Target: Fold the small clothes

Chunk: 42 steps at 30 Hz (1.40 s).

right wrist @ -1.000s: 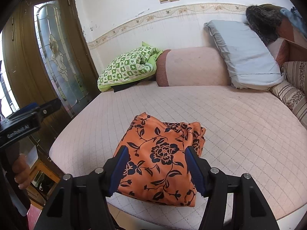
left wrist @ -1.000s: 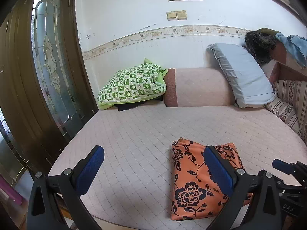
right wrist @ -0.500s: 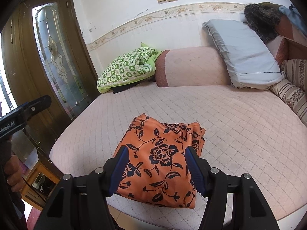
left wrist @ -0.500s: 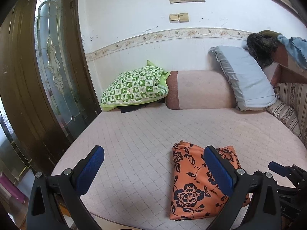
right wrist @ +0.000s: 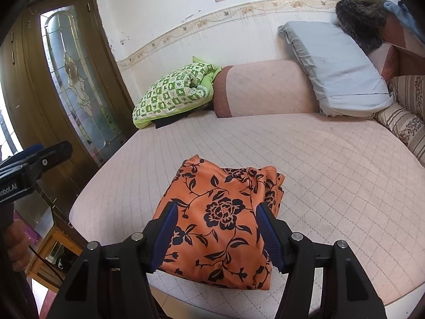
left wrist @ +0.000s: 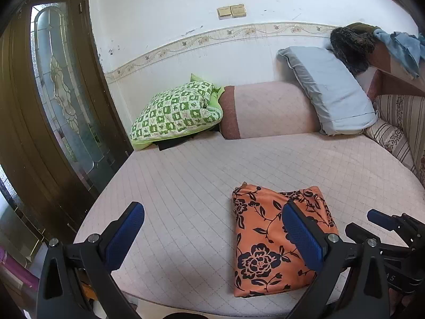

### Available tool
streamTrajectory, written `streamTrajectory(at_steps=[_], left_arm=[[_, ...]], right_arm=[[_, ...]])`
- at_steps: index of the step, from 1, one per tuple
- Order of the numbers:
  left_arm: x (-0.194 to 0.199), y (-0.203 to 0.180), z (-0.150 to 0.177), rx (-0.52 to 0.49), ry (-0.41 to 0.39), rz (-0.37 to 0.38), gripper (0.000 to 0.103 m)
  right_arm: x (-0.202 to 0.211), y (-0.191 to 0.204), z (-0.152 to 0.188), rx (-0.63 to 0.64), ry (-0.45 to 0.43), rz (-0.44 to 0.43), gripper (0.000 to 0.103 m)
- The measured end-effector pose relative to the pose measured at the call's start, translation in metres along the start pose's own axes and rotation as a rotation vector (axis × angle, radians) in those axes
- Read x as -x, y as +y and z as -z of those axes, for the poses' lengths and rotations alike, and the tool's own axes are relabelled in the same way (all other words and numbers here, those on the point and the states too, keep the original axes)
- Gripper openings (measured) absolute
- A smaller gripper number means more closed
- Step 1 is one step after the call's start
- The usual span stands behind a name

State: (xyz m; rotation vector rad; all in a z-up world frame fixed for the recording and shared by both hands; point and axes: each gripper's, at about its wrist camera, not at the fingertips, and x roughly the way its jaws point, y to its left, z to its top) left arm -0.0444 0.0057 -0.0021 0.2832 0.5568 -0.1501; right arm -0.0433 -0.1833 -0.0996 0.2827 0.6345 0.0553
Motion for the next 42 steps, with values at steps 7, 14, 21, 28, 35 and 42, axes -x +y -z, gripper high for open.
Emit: streamTrajectory(at_steps=[7, 14, 21, 28, 35, 42], left_arm=[[-0.002, 0.003, 0.001, -0.004, 0.019, 0.024, 0.103], [-0.003, 0.009, 0.002, 0.006, 0.022, 0.027, 0.103], [-0.002, 0.017, 0.003, 0.014, 0.012, 0.028, 0.103], [-0.002, 0.028, 0.004, 0.035, 0.011, 0.021, 0.103], [-0.002, 0.036, 0.006, 0.05, 0.005, -0.002, 0.103], [-0.006, 0.041, 0.006, 0.067, 0.019, -0.01, 0.103]], right_arm=[[-0.001, 0.001, 0.001, 0.006, 0.004, 0.0, 0.064], [-0.002, 0.008, 0.0, 0.031, 0.005, -0.001, 0.064], [-0.005, 0.019, 0.0, 0.056, 0.012, -0.003, 0.064], [-0.006, 0.031, -0.002, 0.073, 0.009, -0.002, 0.064], [-0.004, 0.04, -0.004, 0.085, -0.014, -0.001, 0.064], [-0.005, 0.048, -0.003, 0.103, -0.017, -0.003, 0.064]])
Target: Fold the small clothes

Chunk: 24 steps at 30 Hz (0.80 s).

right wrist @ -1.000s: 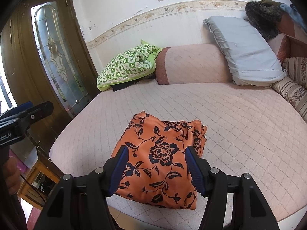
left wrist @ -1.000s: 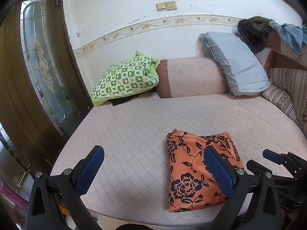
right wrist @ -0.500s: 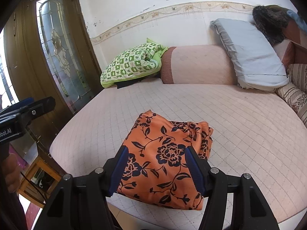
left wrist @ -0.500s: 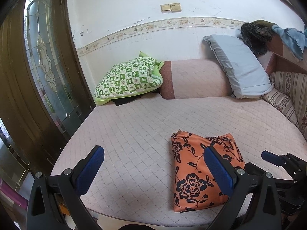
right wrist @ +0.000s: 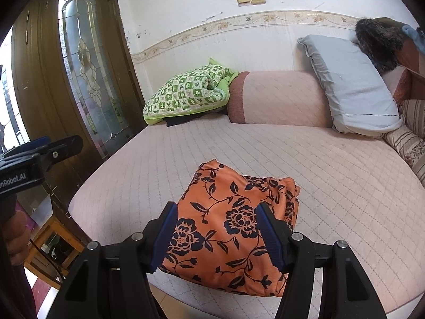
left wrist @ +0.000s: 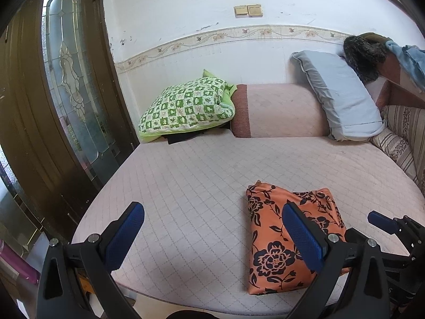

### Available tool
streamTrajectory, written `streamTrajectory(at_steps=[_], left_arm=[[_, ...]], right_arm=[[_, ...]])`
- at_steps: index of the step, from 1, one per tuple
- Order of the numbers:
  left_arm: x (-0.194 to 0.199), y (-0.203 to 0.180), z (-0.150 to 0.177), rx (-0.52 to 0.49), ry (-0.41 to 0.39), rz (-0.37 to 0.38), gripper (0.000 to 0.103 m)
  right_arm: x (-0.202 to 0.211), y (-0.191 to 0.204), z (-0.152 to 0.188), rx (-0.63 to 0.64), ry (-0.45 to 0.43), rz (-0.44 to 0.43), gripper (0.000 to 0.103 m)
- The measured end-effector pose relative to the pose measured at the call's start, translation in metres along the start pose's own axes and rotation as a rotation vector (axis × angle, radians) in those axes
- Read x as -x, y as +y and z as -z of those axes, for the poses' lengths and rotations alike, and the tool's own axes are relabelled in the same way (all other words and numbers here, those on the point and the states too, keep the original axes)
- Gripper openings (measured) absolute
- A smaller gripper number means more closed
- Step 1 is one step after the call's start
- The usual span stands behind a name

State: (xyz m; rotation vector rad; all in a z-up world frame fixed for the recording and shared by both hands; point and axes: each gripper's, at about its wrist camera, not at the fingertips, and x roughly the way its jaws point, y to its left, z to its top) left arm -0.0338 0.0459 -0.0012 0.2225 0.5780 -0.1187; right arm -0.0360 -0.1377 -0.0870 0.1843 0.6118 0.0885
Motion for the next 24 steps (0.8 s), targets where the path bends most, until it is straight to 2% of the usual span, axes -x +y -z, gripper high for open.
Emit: streamTrajectory(at_steps=[24], left_arm=[[-0.0044, 0.0041, 0.003, 0.011, 0.015, -0.012, 0.103]], right_arm=[[-0.0044, 0.0007, 0.0049, -0.007, 0.012, 0.002, 0.064]])
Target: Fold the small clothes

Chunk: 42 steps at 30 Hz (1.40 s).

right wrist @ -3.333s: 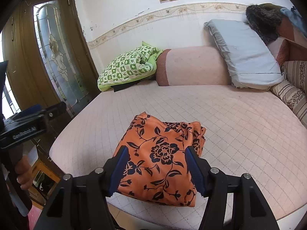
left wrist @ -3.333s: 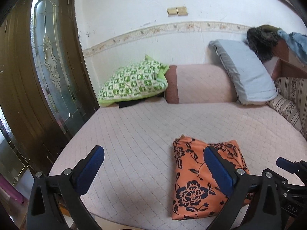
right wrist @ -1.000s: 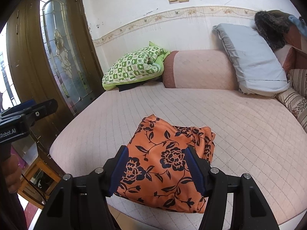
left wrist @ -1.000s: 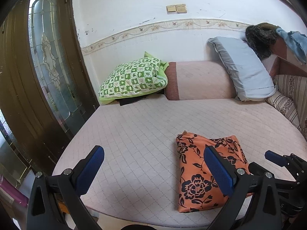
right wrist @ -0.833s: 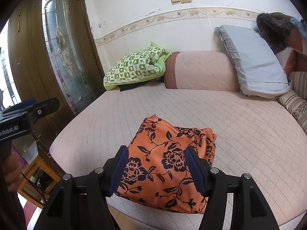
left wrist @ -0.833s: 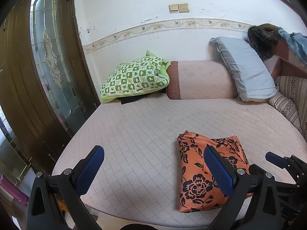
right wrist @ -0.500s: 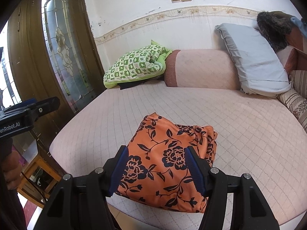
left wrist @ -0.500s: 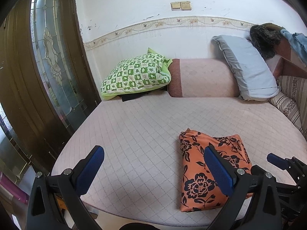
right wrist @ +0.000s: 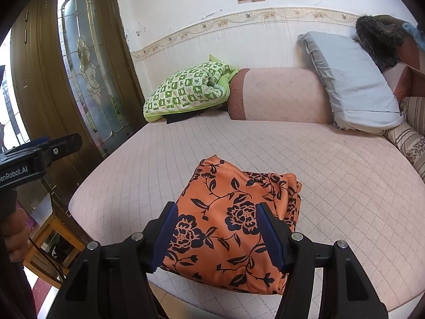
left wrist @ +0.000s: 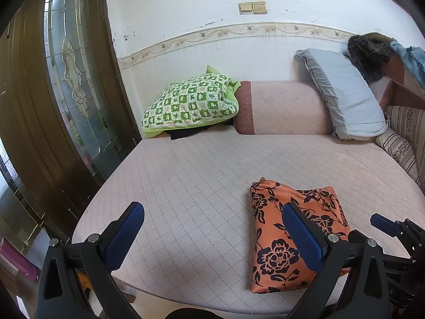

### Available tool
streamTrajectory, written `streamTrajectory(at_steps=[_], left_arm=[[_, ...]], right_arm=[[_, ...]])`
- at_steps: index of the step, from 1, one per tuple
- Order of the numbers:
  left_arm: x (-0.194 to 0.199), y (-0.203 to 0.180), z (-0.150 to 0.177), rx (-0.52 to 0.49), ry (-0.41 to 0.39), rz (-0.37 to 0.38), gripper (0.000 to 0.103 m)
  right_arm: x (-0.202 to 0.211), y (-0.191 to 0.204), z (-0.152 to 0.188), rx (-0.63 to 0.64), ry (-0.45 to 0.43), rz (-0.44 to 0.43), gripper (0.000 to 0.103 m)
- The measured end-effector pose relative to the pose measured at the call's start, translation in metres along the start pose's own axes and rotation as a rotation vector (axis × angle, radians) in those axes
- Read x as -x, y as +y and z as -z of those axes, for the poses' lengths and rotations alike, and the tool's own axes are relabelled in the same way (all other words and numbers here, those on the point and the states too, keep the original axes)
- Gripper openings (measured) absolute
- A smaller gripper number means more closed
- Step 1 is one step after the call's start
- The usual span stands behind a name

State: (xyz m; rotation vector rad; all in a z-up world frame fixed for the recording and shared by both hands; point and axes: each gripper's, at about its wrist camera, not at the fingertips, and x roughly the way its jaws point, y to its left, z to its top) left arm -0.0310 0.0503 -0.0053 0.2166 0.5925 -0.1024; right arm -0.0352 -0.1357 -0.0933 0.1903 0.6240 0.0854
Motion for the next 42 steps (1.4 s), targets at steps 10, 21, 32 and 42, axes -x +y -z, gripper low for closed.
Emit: streamTrajectory(at_steps=[10, 21, 32, 42], left_arm=[[0.001, 0.0, 0.0, 0.005, 0.004, -0.003, 0.103], [-0.003, 0.001, 0.002, 0.01, 0.017, 0.005, 0.103], [-0.008, 0.0, 0.005, 0.011, 0.027, 0.018, 0.103], [-0.011, -0.001, 0.006, 0.008, 0.03, 0.027, 0.103]], right_arm=[[0.001, 0.0, 0.0, 0.0, -0.003, 0.002, 0.064], [-0.001, 0.002, 0.001, 0.003, 0.004, 0.002, 0.064], [-0.006, 0.004, 0.002, 0.007, 0.015, 0.005, 0.064], [-0.01, 0.007, 0.001, 0.015, 0.027, 0.006, 0.064]])
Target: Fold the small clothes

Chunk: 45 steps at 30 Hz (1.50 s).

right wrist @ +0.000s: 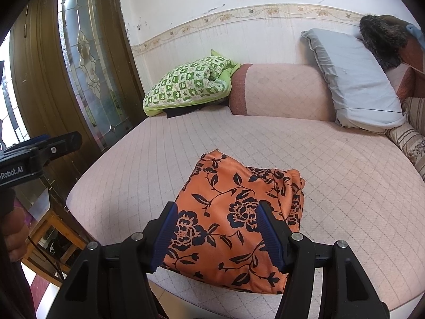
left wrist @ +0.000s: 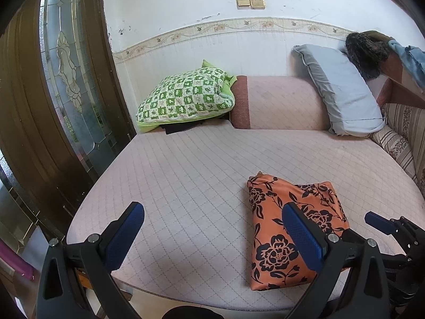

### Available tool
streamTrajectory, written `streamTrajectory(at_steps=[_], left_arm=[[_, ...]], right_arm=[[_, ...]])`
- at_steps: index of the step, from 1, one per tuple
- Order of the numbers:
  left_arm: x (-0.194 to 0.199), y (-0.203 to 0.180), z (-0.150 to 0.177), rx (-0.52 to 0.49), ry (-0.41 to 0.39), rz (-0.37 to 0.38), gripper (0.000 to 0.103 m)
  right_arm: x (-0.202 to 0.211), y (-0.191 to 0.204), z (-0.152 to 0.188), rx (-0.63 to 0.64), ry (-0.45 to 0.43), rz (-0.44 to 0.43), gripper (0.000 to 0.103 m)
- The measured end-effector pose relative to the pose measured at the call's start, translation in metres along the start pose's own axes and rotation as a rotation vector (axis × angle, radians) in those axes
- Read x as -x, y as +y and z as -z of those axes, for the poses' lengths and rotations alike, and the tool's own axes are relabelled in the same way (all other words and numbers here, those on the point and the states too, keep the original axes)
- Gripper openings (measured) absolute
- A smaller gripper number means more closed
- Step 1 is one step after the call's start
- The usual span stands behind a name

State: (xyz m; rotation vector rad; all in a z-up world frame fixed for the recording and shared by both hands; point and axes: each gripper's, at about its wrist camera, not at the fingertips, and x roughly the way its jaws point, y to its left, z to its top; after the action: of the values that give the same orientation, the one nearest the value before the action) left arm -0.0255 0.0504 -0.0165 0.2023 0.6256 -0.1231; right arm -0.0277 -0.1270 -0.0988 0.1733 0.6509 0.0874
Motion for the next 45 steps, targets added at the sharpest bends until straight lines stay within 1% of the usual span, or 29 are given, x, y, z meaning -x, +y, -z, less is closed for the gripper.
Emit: streamTrajectory(at_steps=[31, 45], left_arm=[[-0.022, 0.003, -0.001, 0.013, 0.03, 0.022, 0.103], [-0.022, 0.009, 0.001, 0.015, 0.026, 0.056, 0.103]], right_arm=[[-0.017, 0.001, -0.004, -0.002, 0.03, 0.006, 0.064], [-0.021, 0.009, -0.008, 0.002, 0.031, 0.018, 0.064]])
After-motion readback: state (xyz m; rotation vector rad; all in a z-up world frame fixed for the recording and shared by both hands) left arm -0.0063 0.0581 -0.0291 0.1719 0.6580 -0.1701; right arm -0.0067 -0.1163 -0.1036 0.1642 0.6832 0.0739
